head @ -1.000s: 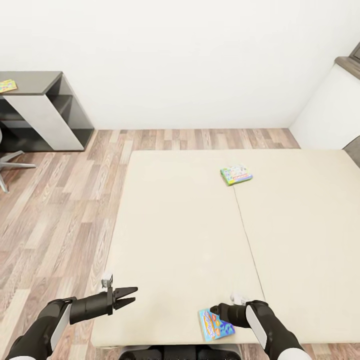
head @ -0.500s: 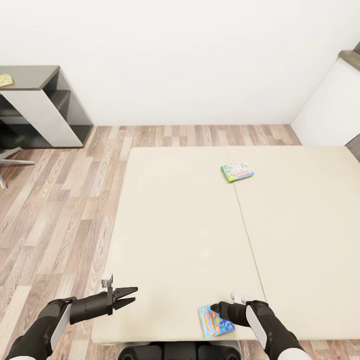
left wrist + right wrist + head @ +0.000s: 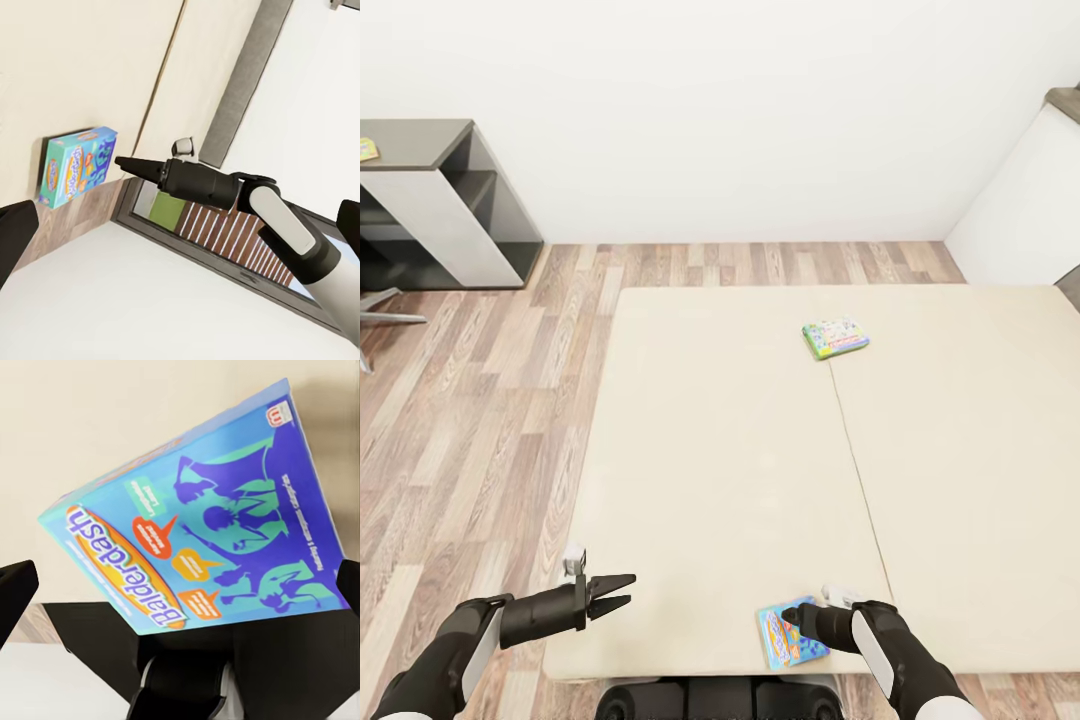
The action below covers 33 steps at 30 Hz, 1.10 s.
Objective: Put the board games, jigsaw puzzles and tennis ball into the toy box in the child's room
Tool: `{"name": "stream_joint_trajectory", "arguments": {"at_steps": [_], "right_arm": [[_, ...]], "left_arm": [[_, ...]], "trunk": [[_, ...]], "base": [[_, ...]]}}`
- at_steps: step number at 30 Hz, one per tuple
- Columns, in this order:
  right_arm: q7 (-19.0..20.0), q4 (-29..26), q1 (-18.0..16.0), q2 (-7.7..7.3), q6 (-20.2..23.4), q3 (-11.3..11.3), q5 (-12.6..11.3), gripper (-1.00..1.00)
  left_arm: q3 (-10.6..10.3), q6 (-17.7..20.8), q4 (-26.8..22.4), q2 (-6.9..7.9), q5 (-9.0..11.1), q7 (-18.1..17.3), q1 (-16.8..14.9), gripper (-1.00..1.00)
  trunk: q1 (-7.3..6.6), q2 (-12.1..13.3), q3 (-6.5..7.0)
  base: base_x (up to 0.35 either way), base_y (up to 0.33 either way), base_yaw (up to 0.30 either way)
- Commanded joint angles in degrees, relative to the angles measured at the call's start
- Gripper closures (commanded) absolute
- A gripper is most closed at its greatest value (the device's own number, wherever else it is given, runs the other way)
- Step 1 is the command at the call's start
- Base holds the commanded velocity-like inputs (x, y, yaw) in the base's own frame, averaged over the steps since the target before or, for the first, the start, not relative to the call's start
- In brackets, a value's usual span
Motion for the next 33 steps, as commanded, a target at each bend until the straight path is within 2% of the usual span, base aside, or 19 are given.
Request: {"name": "stream_joint_trajectory", "arguments": {"at_steps": [1,4,16,33], "right_arm": [[0.15,-0.12,-0.01,0.07,0.36,-0.37,0.05,-1.00],[0.16,-0.22,-0.04,-0.07,0.36,-0.35,0.06,-1.00],[0.18,-0.40,-0.10,-2.94,0.79,-0.40,-0.01,-1.00],[0.04,-0.56,-0.17,-2.90,0.76,-0.25,0.02,-1.00]], "left_arm": [[0.02,0.58,-0.01,0.04,0.11,-0.13,-0.02,-1.00],[0.03,0.58,-0.01,0.05,0.10,-0.13,-0.03,-1.00],[0.02,0.58,-0.01,0.01,0.09,-0.13,-0.03,-1.00],[0.04,0.58,-0.01,0.09,0.09,-0.14,-0.03,-1.00]], "trunk": [[0.03,-0.09,-0.15],[0.03,-0.09,-0.40],[0.03,-0.09,-0.99],[0.03,-0.09,-1.01]], "base": [[0.000,0.000,0.000],[0.000,0.000,0.000],[0.000,0.000,0.000],[0.000,0.000,0.000]]}}
